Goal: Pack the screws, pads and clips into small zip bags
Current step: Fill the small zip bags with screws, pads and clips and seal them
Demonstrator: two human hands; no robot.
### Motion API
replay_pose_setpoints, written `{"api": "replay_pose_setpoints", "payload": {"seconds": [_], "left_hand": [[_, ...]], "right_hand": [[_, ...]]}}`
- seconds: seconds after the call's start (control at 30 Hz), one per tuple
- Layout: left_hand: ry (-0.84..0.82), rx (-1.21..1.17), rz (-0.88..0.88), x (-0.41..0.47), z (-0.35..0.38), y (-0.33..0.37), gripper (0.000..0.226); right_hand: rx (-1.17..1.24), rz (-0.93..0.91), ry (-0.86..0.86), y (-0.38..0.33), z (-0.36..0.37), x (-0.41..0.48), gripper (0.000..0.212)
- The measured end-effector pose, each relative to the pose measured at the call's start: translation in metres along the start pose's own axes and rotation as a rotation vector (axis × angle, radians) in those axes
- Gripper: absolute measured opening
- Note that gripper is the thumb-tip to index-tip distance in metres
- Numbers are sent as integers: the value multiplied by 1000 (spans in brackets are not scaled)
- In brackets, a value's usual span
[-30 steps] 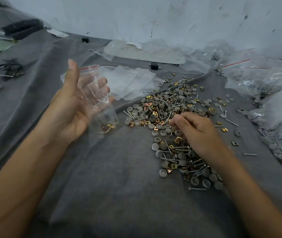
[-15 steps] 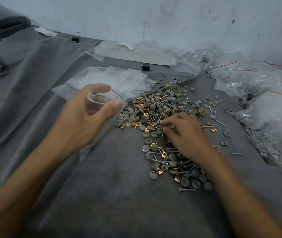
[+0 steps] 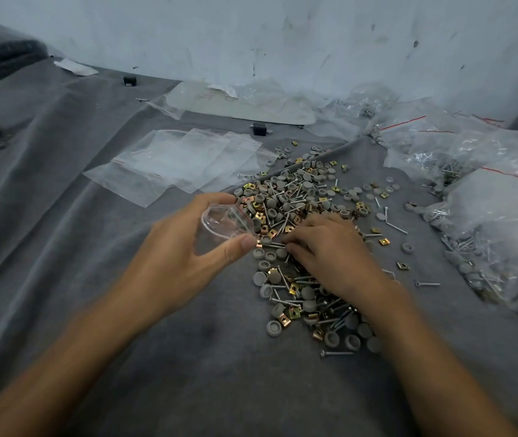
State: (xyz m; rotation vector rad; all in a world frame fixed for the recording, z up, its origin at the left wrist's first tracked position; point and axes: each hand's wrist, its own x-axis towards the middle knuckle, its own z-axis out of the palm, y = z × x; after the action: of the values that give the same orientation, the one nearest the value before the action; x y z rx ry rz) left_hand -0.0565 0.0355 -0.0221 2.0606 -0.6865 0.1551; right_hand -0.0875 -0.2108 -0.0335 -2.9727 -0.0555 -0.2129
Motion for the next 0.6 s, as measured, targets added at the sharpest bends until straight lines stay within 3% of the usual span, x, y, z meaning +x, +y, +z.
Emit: {"api": "replay_pose_setpoints", "payload": {"seconds": [0.47, 0.6], "left_hand": [[-37, -5, -24, -2, 2, 5, 66], [-38, -2, -24, -2, 1, 6, 66]], "right_hand": [[-160, 19, 37, -23, 3, -6, 39], [-63, 69, 39, -21, 1, -6, 23]]}}
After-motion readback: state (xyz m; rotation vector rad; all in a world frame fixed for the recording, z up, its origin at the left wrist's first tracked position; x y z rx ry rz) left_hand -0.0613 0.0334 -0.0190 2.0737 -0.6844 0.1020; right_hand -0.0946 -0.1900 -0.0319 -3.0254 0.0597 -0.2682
